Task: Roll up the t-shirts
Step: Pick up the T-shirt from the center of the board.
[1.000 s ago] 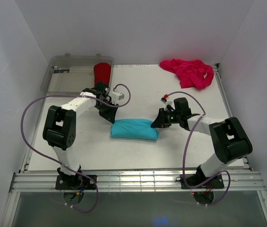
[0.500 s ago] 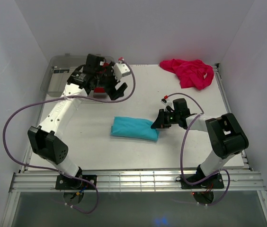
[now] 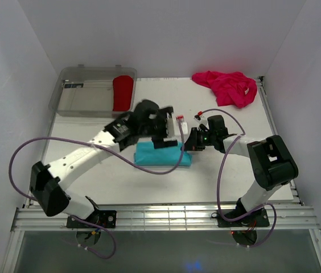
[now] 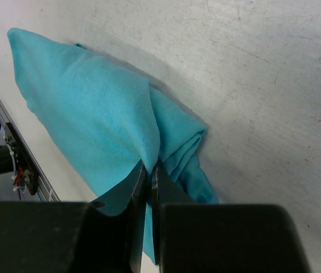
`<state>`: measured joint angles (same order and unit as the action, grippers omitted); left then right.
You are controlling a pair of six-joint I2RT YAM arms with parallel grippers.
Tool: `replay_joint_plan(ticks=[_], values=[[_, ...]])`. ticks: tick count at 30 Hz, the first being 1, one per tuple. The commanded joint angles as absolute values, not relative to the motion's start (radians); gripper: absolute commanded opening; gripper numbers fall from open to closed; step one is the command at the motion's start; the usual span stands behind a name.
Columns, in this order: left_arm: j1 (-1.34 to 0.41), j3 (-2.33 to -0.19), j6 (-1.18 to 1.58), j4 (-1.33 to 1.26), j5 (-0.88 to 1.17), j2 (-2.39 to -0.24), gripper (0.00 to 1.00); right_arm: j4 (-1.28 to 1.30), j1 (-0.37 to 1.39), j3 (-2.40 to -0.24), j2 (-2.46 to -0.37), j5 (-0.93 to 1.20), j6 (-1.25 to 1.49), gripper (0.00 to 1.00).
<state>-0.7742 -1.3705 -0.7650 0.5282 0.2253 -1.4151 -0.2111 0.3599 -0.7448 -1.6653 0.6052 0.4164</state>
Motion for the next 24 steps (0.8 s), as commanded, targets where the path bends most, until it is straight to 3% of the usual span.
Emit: replay_joint_plan(ticks=[1, 10, 24], values=[[-0.868, -1.204, -0.74, 0.549, -0.05, -1.469, 0.98, -0.238, 0.354, -0.769, -1.677, 0.614, 0.426, 0.08], [-0.953, -1.223, -0.65, 0.526, -0.153, -1.709, 0.98, -0.25, 0.351, -0.77, -1.7, 0.646, 0.417, 0.08], [-0.936, -1.137, -0.746, 0.454, -0.137, -1.786, 0.98, -0.247, 0.342, -0.779, -1.684, 0.661, 0.416, 0.1]])
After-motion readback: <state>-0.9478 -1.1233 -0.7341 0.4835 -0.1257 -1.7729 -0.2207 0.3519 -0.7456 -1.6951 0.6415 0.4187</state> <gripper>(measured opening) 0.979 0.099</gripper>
